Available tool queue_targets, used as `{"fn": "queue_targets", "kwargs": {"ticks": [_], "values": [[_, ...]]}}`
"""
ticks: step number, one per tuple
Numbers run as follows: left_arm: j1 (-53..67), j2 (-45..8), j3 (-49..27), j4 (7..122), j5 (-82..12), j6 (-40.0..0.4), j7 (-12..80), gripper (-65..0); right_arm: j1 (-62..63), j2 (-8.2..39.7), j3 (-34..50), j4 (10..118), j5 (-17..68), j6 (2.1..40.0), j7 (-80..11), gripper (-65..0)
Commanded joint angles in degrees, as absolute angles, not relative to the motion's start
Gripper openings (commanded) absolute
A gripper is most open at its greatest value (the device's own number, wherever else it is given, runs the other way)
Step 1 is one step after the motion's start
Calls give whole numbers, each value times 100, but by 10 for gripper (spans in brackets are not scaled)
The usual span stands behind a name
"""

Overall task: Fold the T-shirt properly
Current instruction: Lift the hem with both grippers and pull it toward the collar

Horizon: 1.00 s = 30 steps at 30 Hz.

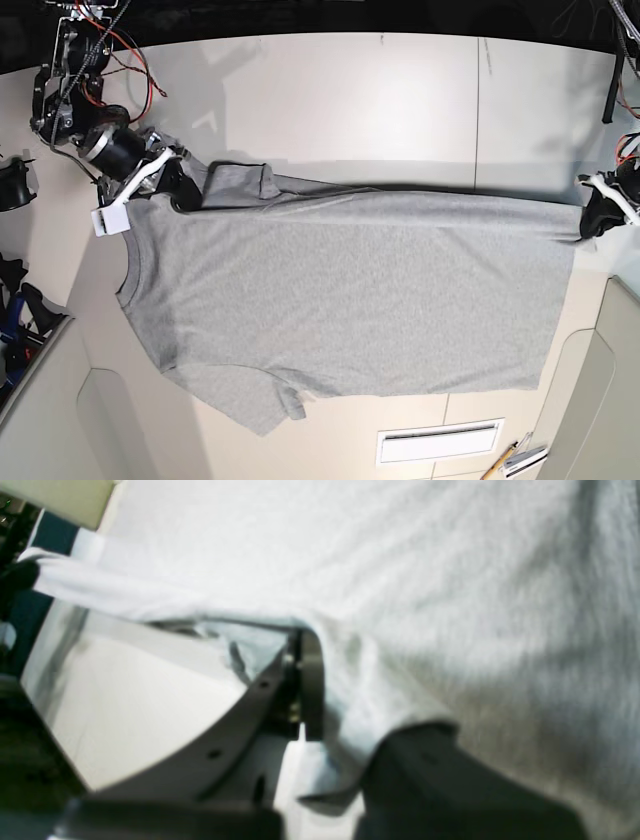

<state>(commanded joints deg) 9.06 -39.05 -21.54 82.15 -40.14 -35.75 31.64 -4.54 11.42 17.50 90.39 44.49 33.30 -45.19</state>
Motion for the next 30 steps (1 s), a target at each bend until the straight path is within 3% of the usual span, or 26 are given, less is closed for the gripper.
{"fn": "queue_targets", "kwargs": {"ticks": [3, 13, 14, 16, 18, 23, 28, 30], "values": [[440, -3903, -1717, 7806, -3570, -3253, 2956, -650, -82, 1140, 1750, 8781, 4305, 3328, -4493, -650], [-895, -3704, -1490, 6112, -3468, -3262, 2779, -650, 801, 1138, 1750, 7559, 4088, 3328, -4434, -650], [-910, -3675, -1490, 6042, -3468, -3260, 2762, -630, 808, 1133, 1750, 7485, 4088, 3326, -4392, -638], [-919, -3629, -1492, 5955, -3465, -3260, 2733, -531, 805, 1122, 1750, 7413, 4088, 3323, -4397, -443], [-917, -3601, -1492, 5927, -3470, -3260, 2738, -445, 805, 1122, 1752, 7404, 4088, 3323, -4394, -313], [-919, -3623, -1570, 5931, -3511, -3258, 2993, -288, 788, 1125, 2080, 7614, 4145, 3323, -4772, -298], [-919, -3623, -2226, 5931, -4123, -3286, 4042, -286, 541, 1142, 3201, 8049, 4372, 3326, -4976, -298], [-919, -3621, -2585, 5931, -4309, -3518, 4150, -286, 478, 1190, 3522, 8044, 4348, 3323, -4976, -298]]}}
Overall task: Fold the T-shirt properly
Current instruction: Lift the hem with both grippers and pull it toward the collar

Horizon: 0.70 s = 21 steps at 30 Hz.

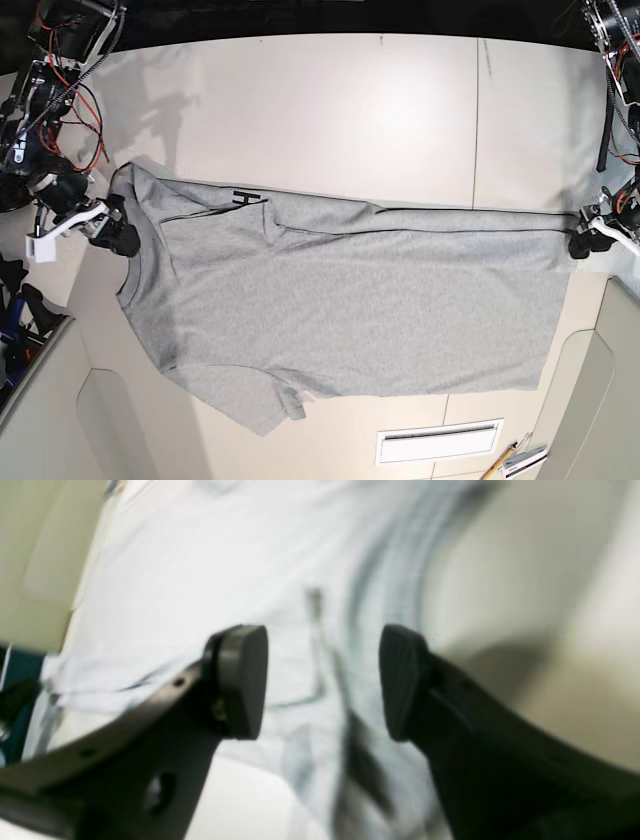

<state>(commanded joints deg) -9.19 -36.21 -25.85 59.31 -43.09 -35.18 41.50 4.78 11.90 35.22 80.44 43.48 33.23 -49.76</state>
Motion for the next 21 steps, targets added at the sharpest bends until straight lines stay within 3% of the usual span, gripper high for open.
{"fn": "queue_targets", "kwargs": {"ticks": [3, 5, 7, 8, 21], "values": [[-917, -3621, -2974, 5931, -4436, -3671, 4287, -286, 246, 1315, 3776, 8042, 4300, 3315, -4954, -298], [-880, -3621, -3006, 5929, -4431, -3669, 4335, -234, 25, 1435, 3813, 8038, 4294, 3277, -4899, -295], [-805, -3601, -3002, 5922, -4438, -3669, 4331, -173, -150, 1476, 3813, 8034, 4259, 3277, -4890, -219], [-753, -3601, -3002, 5918, -4438, -3669, 4303, -173, -213, 1472, 3813, 8029, 4268, 3280, -4890, -195], [-510, -3343, -2526, 5800, -4125, -3592, 3706, -173, -338, 1157, 3041, 7603, 4283, 3284, -4718, -196]]}}
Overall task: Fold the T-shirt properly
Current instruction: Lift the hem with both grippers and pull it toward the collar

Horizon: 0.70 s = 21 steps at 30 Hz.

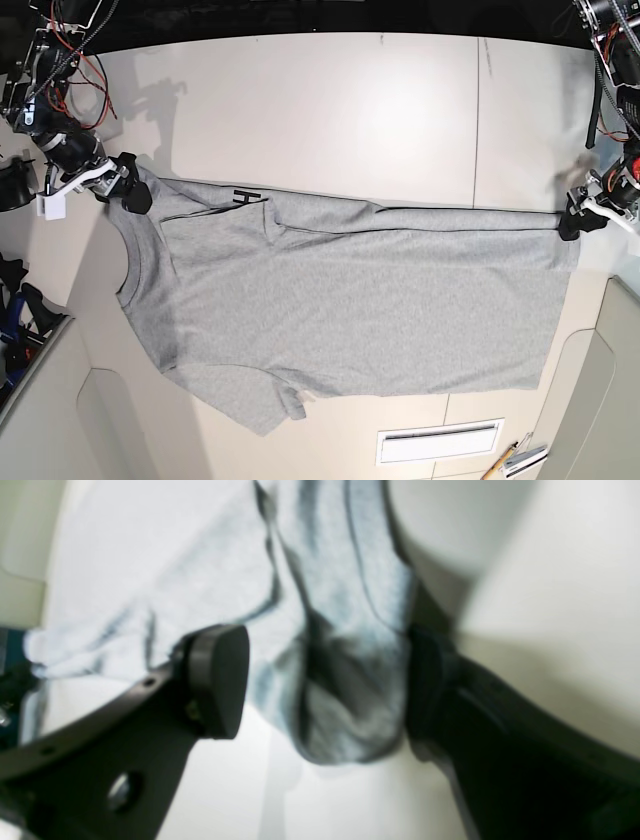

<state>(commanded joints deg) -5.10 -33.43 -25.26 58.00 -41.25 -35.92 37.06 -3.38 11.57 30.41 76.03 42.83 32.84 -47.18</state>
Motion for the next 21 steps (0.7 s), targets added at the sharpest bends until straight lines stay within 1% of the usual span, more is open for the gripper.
{"fn": "queue_targets", "kwargs": {"ticks": [4, 6, 10, 11, 14, 15, 16, 17, 18, 19, 21], "values": [[-506, -3148, -2506, 5800, -3881, -3557, 3632, -173, -333, 869, 3024, 7583, 4283, 3343, -4622, -197], [-506, -3039, -2506, 5800, -3739, -3553, 3546, -173, -329, 838, 3024, 7583, 4285, 3343, -4591, -199], [-508, -2987, -2502, 5800, -3653, -3363, 3352, -174, -320, 840, 3024, 7583, 4283, 3343, -4550, -208], [-508, -2987, -2477, 5800, -3634, -3363, 3315, -174, -320, 840, 3024, 7583, 4283, 3343, -4543, -245], [-508, -2985, -2233, 5800, -3514, -3354, 3212, -175, -320, 840, 3024, 7583, 4285, 3343, -4530, -437], [-508, -2985, -2095, 5800, -3454, -3236, 3144, -176, -320, 840, 3024, 7583, 4285, 3343, -4499, -492], [-508, -2985, -1955, 5800, -3385, -3070, 3076, -180, -320, 840, 3024, 7583, 4285, 3341, -4475, -534], [-510, -2985, -1835, 5800, -3286, -2930, 3002, -210, -320, 840, 3024, 7583, 4285, 3343, -4471, -570], [-508, -2985, -1739, 5800, -3210, -2818, 2945, -279, -320, 840, 3024, 7583, 4285, 3343, -4453, -609], [-508, -2985, -1675, 5800, -3181, -2764, 2928, -381, -320, 840, 3024, 7583, 4285, 3343, -4429, -650], [-510, -2985, -1656, 5800, -3188, -2768, 2928, -594, -320, 840, 3024, 7583, 4287, 3343, -4368, -650]]}}
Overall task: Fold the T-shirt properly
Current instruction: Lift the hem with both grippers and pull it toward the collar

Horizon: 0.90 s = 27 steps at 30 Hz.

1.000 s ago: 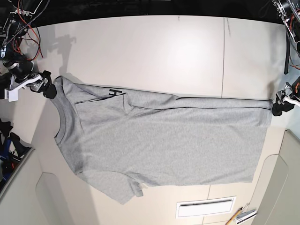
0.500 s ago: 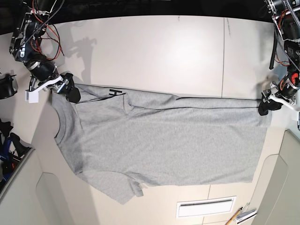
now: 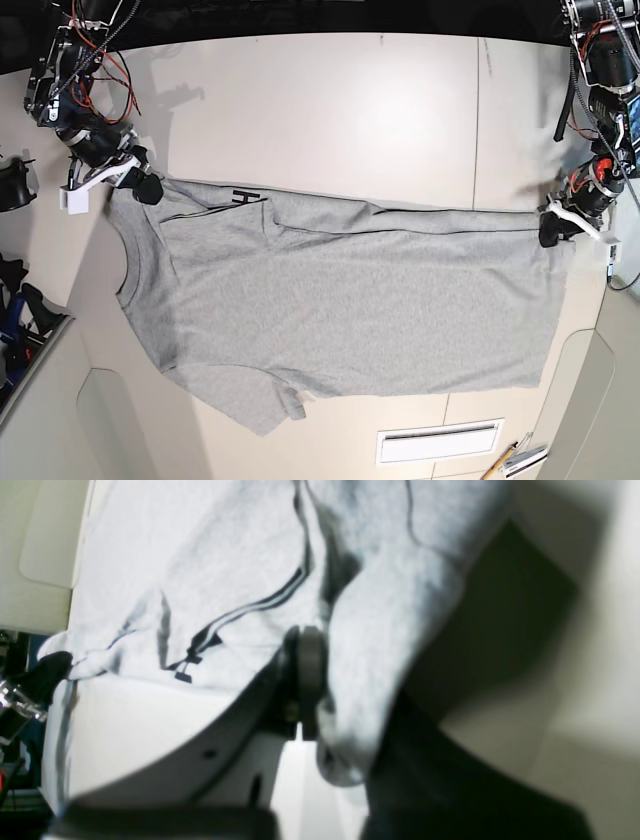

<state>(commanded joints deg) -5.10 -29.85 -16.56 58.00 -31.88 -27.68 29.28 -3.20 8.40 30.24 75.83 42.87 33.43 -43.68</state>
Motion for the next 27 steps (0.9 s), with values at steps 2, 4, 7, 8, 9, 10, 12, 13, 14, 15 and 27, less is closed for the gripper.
{"fn": "queue_targets", "kwargs": {"ticks": [2, 4, 7, 8, 9, 10, 12, 13, 14, 15, 27], "values": [[-510, -2989, -1656, 5800, -3186, -2775, 2934, -650, -320, 840, 3024, 7585, 4289, 3343, -4368, -650], [-510, -2989, -1656, 5802, -3188, -3068, 2939, -650, -320, 845, 3026, 7592, 4357, 3347, -4372, -650], [-508, -3055, -1658, 5850, -3299, -3288, 3120, -650, -322, 856, 3026, 7684, 4506, 3391, -4488, -650], [-504, -3096, -1667, 5900, -3402, -3286, 3267, -650, -325, 856, 3026, 7754, 4504, 3391, -4615, -650], [-495, -3138, -1680, 5972, -3485, -3367, 3422, -650, -338, 864, 3030, 7835, 4504, 3391, -4742, -650], [-456, -3164, -1695, 6097, -3538, -3625, 3527, -650, -355, 882, 3030, 7911, 4530, 3391, -4851, -650], [-294, -3177, -1695, 6445, -3623, -4000, 3671, -650, -366, 954, 3030, 7985, 4593, 3391, -5026, -650], [-163, -3177, -1695, 6670, -3684, -4000, 3693, -650, -366, 1009, 3030, 7990, 4657, 3391, -5113, -650], [-27, -3179, -1695, 6888, -3706, -4000, 3693, -650, -368, 1083, 3030, 7990, 4733, 3391, -5212, -650], [106, -3179, -1695, 7105, -3706, -3999, 3695, -650, -368, 1173, 3030, 7990, 4814, 3391, -5321, -650], [1656, -3173, -2296, 8486, -3708, -3861, 3964, -650, -969, 2121, 3033, 7992, 5360, 3498, -5634, -650]]}}
